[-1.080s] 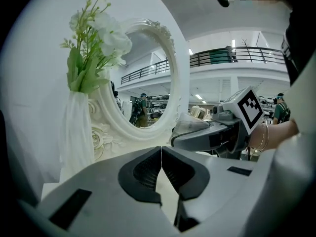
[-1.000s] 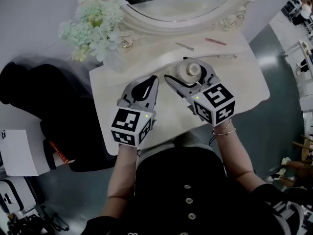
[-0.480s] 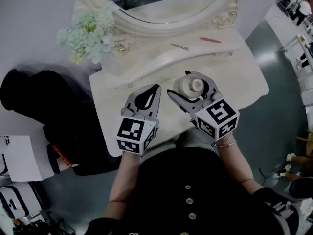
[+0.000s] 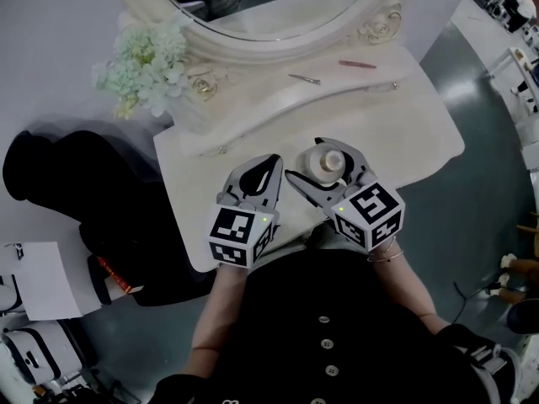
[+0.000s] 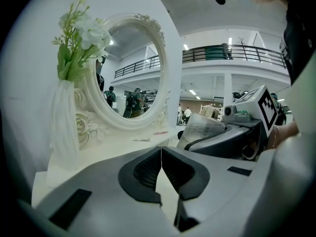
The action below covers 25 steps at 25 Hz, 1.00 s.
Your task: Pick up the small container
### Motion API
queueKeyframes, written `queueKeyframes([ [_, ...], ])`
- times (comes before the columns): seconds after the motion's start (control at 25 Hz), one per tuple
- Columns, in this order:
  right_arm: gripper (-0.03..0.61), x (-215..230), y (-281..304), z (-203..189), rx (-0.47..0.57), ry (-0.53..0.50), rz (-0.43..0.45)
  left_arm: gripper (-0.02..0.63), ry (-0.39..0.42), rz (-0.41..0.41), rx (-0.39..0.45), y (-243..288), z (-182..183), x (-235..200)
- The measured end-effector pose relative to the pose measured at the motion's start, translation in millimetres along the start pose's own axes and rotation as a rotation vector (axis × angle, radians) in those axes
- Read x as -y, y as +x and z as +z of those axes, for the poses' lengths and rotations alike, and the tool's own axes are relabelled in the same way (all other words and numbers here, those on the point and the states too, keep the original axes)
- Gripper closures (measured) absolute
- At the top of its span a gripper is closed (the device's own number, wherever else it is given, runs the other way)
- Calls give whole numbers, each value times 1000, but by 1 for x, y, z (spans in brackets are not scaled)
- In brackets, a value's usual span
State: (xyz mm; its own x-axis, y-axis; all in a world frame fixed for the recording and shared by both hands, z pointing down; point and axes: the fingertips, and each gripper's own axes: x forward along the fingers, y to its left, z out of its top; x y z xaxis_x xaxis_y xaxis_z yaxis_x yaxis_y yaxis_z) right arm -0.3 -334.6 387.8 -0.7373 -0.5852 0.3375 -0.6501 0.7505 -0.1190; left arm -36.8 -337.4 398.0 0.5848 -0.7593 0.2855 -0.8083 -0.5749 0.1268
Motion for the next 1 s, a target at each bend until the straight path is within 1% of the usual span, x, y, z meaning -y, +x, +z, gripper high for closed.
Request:
queueKeyframes([
  [0.36, 239, 5, 5, -11, -23, 22, -4, 600, -18, 11, -33, -1, -12, -7],
  [0.48, 239, 7, 9, -16, -34, 25, -6, 600, -23, -2, -54, 2, -17, -7],
  [1.0, 241, 3, 24, -31, -76, 45, 22, 600, -40, -5, -127, 7, -36, -10],
])
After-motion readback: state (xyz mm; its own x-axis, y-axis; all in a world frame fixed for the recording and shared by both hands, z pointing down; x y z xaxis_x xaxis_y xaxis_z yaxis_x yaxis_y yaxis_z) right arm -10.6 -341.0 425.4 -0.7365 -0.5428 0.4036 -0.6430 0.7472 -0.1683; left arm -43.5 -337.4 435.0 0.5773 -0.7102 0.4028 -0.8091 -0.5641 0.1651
